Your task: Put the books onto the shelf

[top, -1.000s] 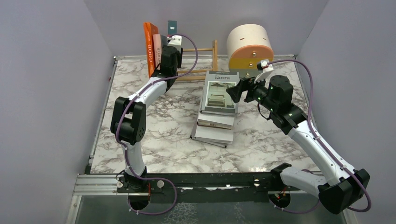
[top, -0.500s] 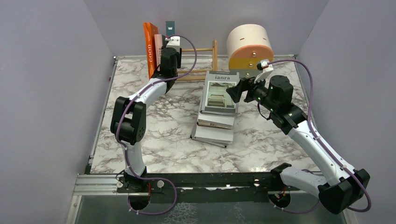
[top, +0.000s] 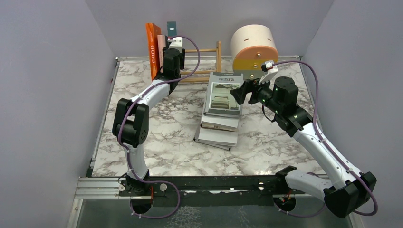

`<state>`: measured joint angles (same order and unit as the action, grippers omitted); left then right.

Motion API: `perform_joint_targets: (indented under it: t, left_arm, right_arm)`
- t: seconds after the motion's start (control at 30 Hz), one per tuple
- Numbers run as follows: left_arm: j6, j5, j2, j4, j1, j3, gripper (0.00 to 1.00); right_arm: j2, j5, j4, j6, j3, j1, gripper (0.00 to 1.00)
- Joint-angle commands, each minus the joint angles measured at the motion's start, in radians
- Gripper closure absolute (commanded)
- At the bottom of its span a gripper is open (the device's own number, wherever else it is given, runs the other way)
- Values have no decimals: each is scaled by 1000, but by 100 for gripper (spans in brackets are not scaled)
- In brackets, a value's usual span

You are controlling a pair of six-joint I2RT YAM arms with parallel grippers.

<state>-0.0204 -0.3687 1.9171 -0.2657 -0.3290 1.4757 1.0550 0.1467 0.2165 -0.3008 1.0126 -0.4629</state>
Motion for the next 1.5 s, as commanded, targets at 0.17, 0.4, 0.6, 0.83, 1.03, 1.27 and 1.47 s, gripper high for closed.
perform_joint_targets:
  t: [0.17,0.4,0.6,0.83,1.03,1.27,1.47]
  left_arm:
    - [-3,-46,-48,-41,6,-15,43]
    - [-19,-51,-111,-42,5,-30,42]
    - [-40,-40,-250,-27,5,-31,42]
    - [-161,67,-399,122,3,11,37]
    - [-344,357,-497,171,-19,-86,39]
    - [-447,460,-510,176,-146,-240,41]
    - [-478,449,-491,189,-197,-324,42]
  right_arm:
    - [-9,16,-12,13,-8,-5,14]
    - [-9,15,-10,12,-8,-5,14]
    - [-1,7,-4,1,-4,-5,14]
    - [92,-64,96,-50,47,-5,13]
    - [122,-66,115,-72,34,-3,12]
    - [110,-60,126,-82,21,-2,12]
    - [111,-36,123,-88,1,-1,14]
